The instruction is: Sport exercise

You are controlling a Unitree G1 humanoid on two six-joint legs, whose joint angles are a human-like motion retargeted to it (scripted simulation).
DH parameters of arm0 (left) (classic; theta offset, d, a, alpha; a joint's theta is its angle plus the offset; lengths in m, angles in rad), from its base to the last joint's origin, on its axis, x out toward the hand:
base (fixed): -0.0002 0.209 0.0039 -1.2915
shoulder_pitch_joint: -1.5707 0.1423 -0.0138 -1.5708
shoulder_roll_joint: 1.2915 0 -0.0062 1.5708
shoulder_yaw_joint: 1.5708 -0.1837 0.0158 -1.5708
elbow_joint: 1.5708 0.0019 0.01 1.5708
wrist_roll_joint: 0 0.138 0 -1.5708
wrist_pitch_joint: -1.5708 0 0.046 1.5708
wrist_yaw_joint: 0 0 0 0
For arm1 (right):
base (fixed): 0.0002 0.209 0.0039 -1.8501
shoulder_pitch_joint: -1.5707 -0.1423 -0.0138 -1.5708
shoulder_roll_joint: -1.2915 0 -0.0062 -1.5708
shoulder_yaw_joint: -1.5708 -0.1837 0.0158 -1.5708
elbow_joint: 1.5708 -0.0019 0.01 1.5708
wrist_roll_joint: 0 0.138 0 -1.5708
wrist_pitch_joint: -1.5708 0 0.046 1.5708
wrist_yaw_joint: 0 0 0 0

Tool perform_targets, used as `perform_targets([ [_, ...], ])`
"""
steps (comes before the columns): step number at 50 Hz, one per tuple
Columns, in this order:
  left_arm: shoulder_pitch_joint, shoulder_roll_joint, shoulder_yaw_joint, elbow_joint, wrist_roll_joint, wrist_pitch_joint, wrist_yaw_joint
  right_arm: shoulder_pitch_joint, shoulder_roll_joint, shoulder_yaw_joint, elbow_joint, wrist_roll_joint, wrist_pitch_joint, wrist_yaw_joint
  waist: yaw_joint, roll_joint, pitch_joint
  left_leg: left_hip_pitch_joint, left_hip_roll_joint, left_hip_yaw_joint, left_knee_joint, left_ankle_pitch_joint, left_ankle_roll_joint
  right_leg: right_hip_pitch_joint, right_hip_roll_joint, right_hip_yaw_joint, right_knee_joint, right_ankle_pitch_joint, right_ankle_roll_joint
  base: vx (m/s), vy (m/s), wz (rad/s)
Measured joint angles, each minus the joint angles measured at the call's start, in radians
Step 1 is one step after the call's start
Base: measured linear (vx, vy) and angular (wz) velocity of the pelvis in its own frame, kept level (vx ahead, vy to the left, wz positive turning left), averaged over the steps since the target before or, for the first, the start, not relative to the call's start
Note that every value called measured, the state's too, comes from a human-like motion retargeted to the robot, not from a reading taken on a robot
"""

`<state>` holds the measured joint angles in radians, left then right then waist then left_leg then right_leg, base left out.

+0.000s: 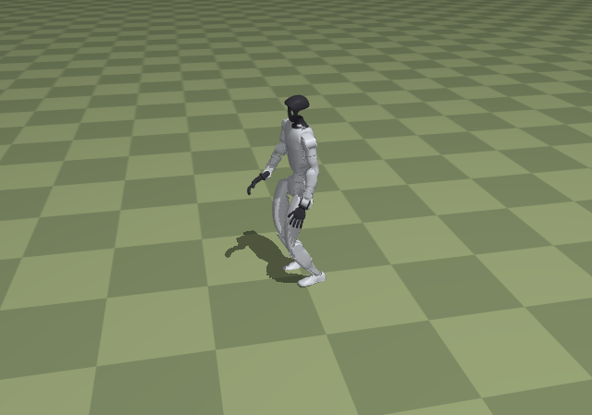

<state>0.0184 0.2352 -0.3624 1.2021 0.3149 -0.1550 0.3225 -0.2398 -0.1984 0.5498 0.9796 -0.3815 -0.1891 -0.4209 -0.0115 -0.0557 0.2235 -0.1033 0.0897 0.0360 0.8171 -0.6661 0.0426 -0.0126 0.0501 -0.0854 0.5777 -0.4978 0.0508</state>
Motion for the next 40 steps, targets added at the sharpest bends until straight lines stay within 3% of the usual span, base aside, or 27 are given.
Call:
perform_targets([
  [7, -0.060, -0.003, -0.090, -0.097, 0.059, -0.034, -0.038, 0.033, -0.024, 0.030, 0.035, -0.038, -0.002, 0.027, -0.006, 0.047, 0.012, -0.058, 0.061, -0.001, 0.130, -0.053, 0.014, 0.015, 0.064, -0.003, -0.034, 0.012, -0.011, -0.01, -0.08, -0.13],
  [20, -0.143, 0.027, -0.209, -0.327, 0.060, -0.079, -0.080, 0.131, -0.102, -0.047, 0.127, -0.003, 0.032, 0.003, -0.046, 0.105, 0.037, -0.007, -0.040, -0.015, 0.020, -0.078, 0.040, 0.068, 0.064, -0.017, -0.100, 0.030, 0.001, 0.01, -0.01, 0.04],
  [30, -0.142, 0.006, -0.148, -0.199, 0.029, -0.071, -0.029, 0.130, -0.101, -0.061, 0.089, 0.017, 0.003, -0.029, -0.073, 0.069, 0.026, 0.030, -0.101, -0.022, -0.175, -0.026, 0.052, 0.033, 0.012, -0.025, -0.107, 0.033, 0.001, 0.02, 0.02, 0.24],
  [40, -0.105, 0.000, -0.090, -0.031, -0.001, -0.043, -0.028, 0.071, -0.105, -0.022, -0.013, -0.037, -0.025, -0.019, -0.095, 0.015, 0.044, -0.003, -0.125, -0.029, -0.206, 0.009, 0.022, -0.088, -0.023, -0.016, 0.064, 0.007, 0.023, -0.02, 0.00, 0.31],
])
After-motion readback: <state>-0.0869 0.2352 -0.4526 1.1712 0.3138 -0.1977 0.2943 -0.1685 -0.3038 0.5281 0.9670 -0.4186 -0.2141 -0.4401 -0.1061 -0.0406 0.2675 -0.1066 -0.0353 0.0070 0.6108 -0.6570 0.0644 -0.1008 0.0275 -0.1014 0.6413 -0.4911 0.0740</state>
